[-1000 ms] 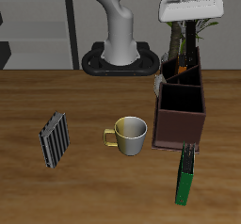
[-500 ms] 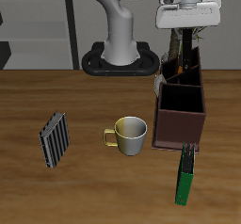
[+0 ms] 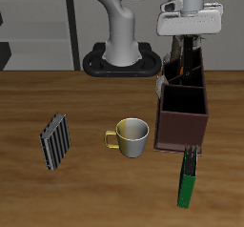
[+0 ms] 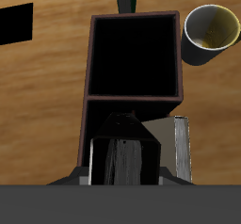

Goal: Place the yellow book into the left desk caddy's front compartment and place the orange book into the left desk caddy's left compartment and place the black book into the left desk caddy's back compartment

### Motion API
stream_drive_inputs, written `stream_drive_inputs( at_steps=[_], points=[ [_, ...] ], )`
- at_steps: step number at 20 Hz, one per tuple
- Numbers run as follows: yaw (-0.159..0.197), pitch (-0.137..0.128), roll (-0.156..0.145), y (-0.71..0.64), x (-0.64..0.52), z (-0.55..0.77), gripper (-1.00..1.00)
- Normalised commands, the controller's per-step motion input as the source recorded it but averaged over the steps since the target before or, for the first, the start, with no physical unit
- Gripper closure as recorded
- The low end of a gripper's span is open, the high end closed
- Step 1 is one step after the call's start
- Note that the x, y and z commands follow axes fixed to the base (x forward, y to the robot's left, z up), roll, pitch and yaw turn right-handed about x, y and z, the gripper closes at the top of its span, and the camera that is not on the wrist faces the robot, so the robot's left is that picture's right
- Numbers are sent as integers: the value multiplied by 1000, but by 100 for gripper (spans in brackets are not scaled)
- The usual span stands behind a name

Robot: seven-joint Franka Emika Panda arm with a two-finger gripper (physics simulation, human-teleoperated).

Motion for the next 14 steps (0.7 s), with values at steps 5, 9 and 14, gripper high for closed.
stream_drive_inputs(
  at_steps=[5, 9, 14],
  points=[
    [-2, 39, -3, -8, 41, -150, 100],
    [9, 36, 21, 99, 74, -198, 100],
    [2, 40, 1, 35, 99, -139, 100]
  ],
)
